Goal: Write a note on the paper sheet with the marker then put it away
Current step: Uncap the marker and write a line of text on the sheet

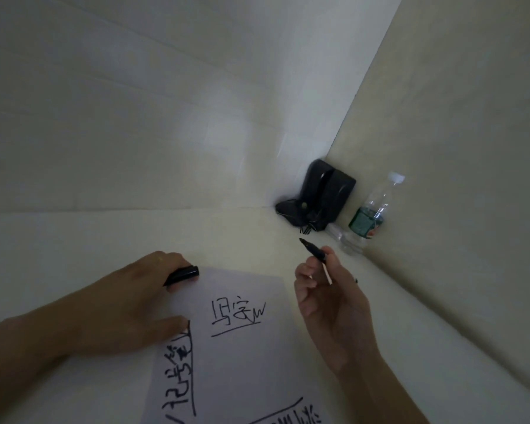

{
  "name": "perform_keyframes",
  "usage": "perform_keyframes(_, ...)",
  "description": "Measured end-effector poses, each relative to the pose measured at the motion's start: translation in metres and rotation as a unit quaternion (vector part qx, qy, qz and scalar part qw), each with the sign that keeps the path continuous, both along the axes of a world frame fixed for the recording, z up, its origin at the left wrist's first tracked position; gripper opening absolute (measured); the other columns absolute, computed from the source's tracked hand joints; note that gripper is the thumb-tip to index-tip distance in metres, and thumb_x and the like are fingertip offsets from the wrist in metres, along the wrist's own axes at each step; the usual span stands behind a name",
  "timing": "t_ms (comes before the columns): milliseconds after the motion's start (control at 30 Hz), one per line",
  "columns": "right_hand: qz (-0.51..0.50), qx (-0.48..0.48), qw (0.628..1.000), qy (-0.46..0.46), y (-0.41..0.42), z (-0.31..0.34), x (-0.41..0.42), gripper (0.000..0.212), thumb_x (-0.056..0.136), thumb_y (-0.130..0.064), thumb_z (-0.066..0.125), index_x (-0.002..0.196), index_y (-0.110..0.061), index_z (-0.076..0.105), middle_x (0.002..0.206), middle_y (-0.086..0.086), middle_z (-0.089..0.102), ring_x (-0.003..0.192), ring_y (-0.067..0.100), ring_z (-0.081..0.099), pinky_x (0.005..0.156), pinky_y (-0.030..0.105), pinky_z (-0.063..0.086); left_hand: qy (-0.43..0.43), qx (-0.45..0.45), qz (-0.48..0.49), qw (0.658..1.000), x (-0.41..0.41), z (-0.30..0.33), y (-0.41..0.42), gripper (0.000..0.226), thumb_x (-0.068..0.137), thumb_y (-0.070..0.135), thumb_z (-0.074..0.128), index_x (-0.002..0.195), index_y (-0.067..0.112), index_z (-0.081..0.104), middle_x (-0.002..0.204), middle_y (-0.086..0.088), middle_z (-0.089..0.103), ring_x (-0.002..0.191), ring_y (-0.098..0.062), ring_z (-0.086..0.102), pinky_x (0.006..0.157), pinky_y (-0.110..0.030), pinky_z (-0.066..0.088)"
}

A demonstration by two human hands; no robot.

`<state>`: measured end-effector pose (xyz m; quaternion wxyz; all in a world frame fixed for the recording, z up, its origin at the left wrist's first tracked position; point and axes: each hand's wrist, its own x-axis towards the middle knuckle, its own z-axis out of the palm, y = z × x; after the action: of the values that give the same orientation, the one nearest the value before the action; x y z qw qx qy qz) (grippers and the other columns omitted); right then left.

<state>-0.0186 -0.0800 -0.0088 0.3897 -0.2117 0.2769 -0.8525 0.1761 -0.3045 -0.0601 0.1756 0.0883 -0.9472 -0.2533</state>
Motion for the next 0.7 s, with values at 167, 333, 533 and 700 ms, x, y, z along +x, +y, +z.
perform_keyframes(167, -0.056, 0.108, 0.981, 0.152, -0.001, -0.004, 0.004, 0.028, 0.068, -0.019, 0.089, 0.085, -0.005, 0.071, 0.06, 0.006, 0.056, 0.056, 0.016, 0.048, 0.051, 0.023, 0.042, 0.002, -0.012, -0.005, 1.0, 0.0, -0.001, -0.001, 0.055, 0.08, 0.066, 0.063, 0.127, 0.047, 0.043, 0.119, 0.028, 0.048, 0.113, 0.003, 0.052, 0.097, -0.027, 0.048)
perform_keyframes(333, -0.257, 0.169, 0.755, 0.579, -0.005, -0.011, 0.019, 0.019, 0.082, 0.007, 0.076, 0.093, -0.008, 0.079, 0.086, 0.007, 0.075, 0.074, 0.02, 0.068, 0.07, 0.023, 0.053, 0.005, -0.005, -0.011, 1.0, 0.001, 0.005, 0.004, 0.057, 0.078, 0.065, 0.06, 0.125, 0.036, 0.049, 0.118, 0.016, 0.054, 0.109, -0.003, 0.055, 0.096, -0.032, 0.05)
perform_keyframes(533, -0.294, 0.208, 0.752, 0.553, -0.006, -0.011, 0.021, 0.019, 0.087, -0.004, 0.074, 0.103, -0.013, 0.078, 0.093, 0.001, 0.077, 0.085, 0.015, 0.071, 0.076, 0.028, 0.057, -0.008, 0.014, -0.014, 1.0, 0.003, 0.01, 0.006, 0.049, 0.083, 0.067, 0.055, 0.124, 0.041, 0.049, 0.117, 0.018, 0.054, 0.11, -0.003, 0.054, 0.095, -0.03, 0.048)
perform_keyframes(700, -0.126, 0.188, 0.957, 0.181, -0.01, -0.008, 0.026, 0.021, 0.081, -0.013, 0.068, 0.092, 0.002, 0.077, 0.077, 0.006, 0.073, 0.069, 0.017, 0.057, 0.067, 0.029, 0.05, 0.088, 0.105, 0.014, 0.99, -0.001, 0.019, 0.015, 0.038, 0.108, 0.037, 0.024, 0.116, 0.035, 0.061, 0.107, 0.034, 0.054, 0.108, 0.005, 0.052, 0.088, -0.01, 0.038)
